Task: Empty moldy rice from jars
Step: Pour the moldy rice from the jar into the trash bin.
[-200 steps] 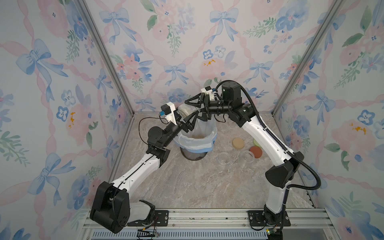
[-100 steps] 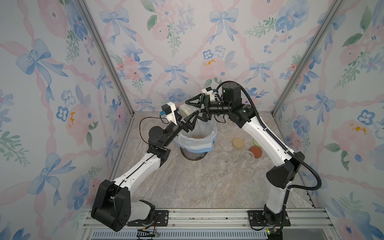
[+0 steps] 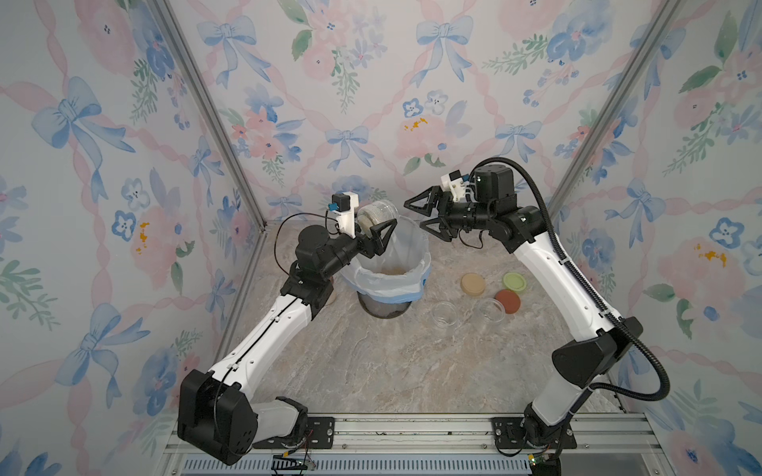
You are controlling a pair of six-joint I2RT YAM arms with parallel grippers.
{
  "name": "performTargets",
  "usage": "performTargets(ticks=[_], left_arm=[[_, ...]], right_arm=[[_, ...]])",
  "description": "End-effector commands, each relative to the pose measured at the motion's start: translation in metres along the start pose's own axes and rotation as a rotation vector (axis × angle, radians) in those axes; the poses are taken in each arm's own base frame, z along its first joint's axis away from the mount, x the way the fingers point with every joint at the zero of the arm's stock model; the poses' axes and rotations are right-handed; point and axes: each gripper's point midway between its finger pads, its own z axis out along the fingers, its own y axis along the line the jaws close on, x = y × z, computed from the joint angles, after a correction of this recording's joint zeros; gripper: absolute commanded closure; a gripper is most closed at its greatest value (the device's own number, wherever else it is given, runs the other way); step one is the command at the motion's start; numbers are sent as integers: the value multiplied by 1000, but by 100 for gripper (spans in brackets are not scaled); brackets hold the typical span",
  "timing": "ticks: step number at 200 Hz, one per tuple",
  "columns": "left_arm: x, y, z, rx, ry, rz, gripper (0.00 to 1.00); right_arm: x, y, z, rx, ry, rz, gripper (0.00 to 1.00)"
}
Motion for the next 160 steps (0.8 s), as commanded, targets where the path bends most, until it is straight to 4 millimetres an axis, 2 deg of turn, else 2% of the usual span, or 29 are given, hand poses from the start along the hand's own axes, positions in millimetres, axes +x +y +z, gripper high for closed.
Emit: performTargets(ticks=[1,19,51,108,111,115,122,129,160], left_arm=[[-4,9,-7,-89,96,32,100],[1,18,-10,-154,168,15,100],[6,21,-15,-214,280,-10,100],[19,25,-3,-325,573,-19,100],[22,25,-1,-327,593,-25,100],[24,23,1,-329,614,-30,100],[34,23,4,-338,665,-46,100],[36,20,6,-344,698,-58,100],[81,22,7,-418,902,-187,100]], right_arm=[[3,-11,-18,97,-2,-96,3],[3,-14,-24,125,-11,-135,3],[4,-22,-25,147,-16,-156,3],[0,-42,-25,148,-38,-126,3],[-1,-44,-25,148,-38,-125,3],[0,-36,-34,134,-54,-137,3],[-1,-37,-35,132,-57,-135,3],[-1,-38,-36,130,-61,-134,2],[-3,-44,-42,128,-81,-125,3]])
